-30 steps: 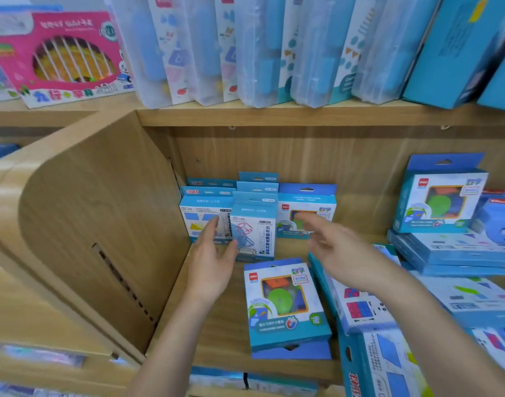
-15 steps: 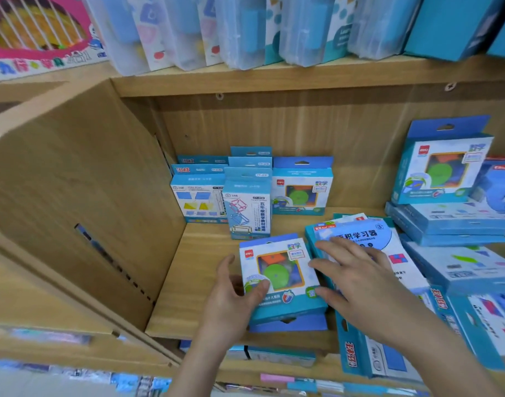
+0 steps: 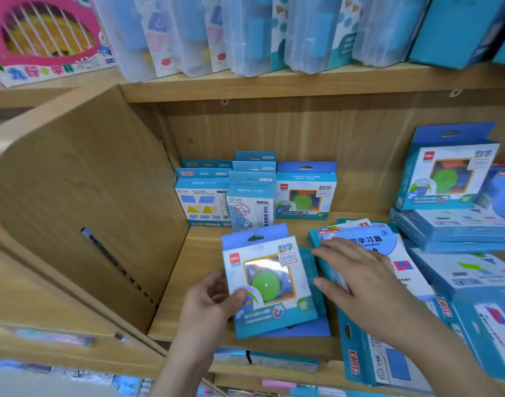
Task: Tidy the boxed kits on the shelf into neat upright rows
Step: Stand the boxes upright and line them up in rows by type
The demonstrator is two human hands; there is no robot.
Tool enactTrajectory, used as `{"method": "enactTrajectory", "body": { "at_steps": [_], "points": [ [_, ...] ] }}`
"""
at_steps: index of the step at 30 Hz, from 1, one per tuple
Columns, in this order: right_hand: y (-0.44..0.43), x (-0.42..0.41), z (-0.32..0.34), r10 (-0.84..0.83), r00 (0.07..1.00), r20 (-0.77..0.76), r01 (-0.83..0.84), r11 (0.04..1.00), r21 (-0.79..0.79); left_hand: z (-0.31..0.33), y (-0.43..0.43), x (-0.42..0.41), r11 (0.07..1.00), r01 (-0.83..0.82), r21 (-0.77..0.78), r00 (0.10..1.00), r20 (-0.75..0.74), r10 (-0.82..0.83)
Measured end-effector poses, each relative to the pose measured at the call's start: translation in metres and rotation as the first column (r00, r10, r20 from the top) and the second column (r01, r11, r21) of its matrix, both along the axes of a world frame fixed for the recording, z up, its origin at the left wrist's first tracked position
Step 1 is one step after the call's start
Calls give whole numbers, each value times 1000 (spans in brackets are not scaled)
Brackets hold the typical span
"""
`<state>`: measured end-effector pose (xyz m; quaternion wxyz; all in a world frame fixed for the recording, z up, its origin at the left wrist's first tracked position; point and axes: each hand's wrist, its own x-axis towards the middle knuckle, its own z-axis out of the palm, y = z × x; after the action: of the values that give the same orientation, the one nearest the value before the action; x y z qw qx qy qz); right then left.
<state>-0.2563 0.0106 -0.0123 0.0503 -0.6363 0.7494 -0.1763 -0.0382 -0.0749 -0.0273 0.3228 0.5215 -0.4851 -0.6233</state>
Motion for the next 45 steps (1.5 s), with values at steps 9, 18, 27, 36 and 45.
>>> {"method": "enactTrajectory", "body": {
  "at_steps": [9, 18, 27, 36, 45],
  "points": [
    [-14, -16, 77, 188, 600, 778, -72, 981, -182, 54, 6, -35, 904, 125, -409, 984, -63, -165],
    [-58, -82, 96, 103, 743, 662, 195, 912, -361, 36, -27, -82, 502, 248, -828, 960, 281, -11],
    [-99, -99, 40, -32, 794, 607, 178, 967, -181, 14, -32, -102, 439, 496, -749, 828, 560, 20],
    [-114, -87, 27, -207, 928, 310, 257, 957, -133, 14, -67, -113, 308, 632, -711, 580, 698, 420],
    [-117, -79, 27, -242, 966, 90, 239, 970, 38, 13, -86, -113, 210, 671, -711, 538, 662, 521]
  ]
}}
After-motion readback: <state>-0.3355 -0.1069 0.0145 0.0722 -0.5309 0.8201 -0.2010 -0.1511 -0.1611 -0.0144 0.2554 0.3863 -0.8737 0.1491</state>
